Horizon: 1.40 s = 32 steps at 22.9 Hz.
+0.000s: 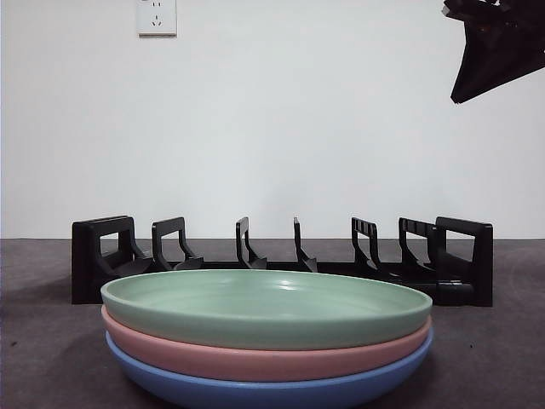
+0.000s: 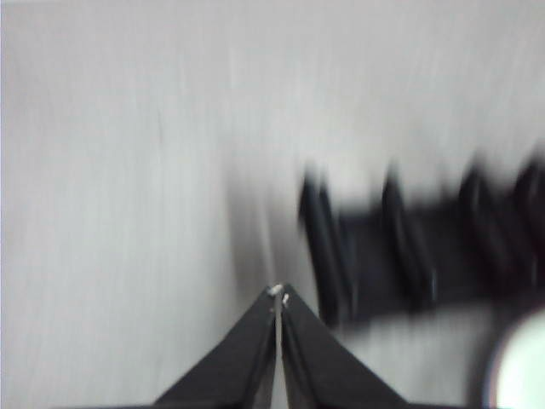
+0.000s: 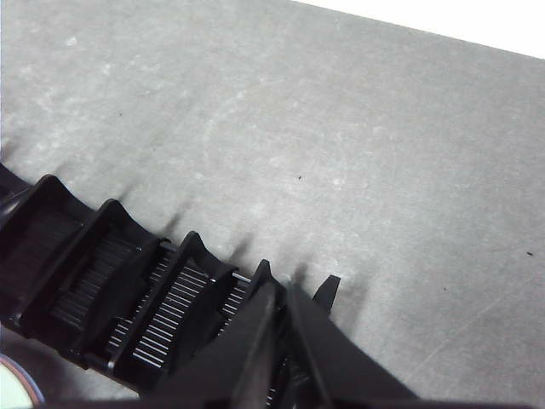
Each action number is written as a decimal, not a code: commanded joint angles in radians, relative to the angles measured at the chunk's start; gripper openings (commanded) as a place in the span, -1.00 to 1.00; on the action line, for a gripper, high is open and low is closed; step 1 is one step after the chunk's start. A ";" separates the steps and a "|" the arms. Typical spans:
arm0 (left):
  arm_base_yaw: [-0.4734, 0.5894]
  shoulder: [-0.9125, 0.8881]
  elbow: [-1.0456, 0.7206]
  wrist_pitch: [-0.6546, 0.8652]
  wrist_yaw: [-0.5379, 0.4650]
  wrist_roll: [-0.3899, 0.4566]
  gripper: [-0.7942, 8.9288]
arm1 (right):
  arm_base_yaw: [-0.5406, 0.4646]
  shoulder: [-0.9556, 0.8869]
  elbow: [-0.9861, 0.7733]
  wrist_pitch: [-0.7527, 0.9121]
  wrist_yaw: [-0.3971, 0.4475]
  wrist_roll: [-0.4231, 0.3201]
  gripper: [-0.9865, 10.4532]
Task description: Place the plate
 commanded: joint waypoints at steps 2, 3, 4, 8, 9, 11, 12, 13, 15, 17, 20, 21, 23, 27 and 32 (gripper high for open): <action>0.024 -0.298 -0.448 0.517 -0.026 0.021 -0.82 | 0.004 0.007 0.011 0.014 -0.003 0.010 -0.79; 0.040 -0.419 -0.547 0.520 -0.040 0.008 -0.82 | 0.005 0.007 0.011 0.016 -0.003 0.010 -0.79; 0.059 -0.533 -0.626 0.489 -0.048 -0.008 -0.82 | 0.005 0.007 0.011 0.018 -0.003 0.010 -0.79; 0.106 -0.816 -0.813 0.393 -0.048 -0.019 -0.82 | 0.005 0.007 0.011 0.034 -0.003 0.010 -0.79; 0.109 -0.864 -0.850 0.403 -0.048 -0.022 -0.82 | 0.005 0.007 0.011 0.040 -0.003 0.010 -0.79; 0.108 -0.859 -0.884 0.440 -0.046 -0.039 -0.82 | 0.004 0.007 0.011 0.056 -0.002 0.010 -0.79; 0.108 -0.859 -0.883 0.423 -0.045 -0.039 -0.82 | 0.005 0.007 0.011 0.059 -0.001 0.010 -0.79; 0.108 -0.859 -0.883 0.426 -0.047 -0.097 -0.82 | 0.005 0.006 0.011 0.065 -0.001 0.010 -0.79; 0.108 -0.859 -0.882 0.431 -0.048 -0.142 -0.82 | 0.004 0.007 0.011 0.076 0.000 0.010 -0.79; 0.106 -0.858 -0.882 0.432 -0.047 -0.140 -0.82 | 0.005 0.007 0.011 0.081 0.000 0.010 -0.79; 0.106 -0.858 -0.882 0.430 -0.047 -0.140 -0.82 | 0.004 0.007 0.011 0.090 0.002 0.010 -0.79; 0.106 -0.858 -0.882 0.430 -0.047 -0.140 -0.82 | 0.003 0.007 0.011 0.096 0.001 0.010 -0.79; 0.106 -0.858 -0.882 0.430 -0.047 -0.140 -0.82 | 0.003 0.007 0.011 0.109 0.002 0.010 -0.79; 0.106 -0.858 -0.882 0.430 -0.047 -0.140 -0.82 | 0.006 0.005 0.011 0.135 0.006 0.008 -0.79; 0.106 -0.858 -0.882 0.430 -0.047 -0.140 -0.82 | 0.004 -0.077 -0.041 0.130 0.043 -0.023 -0.79</action>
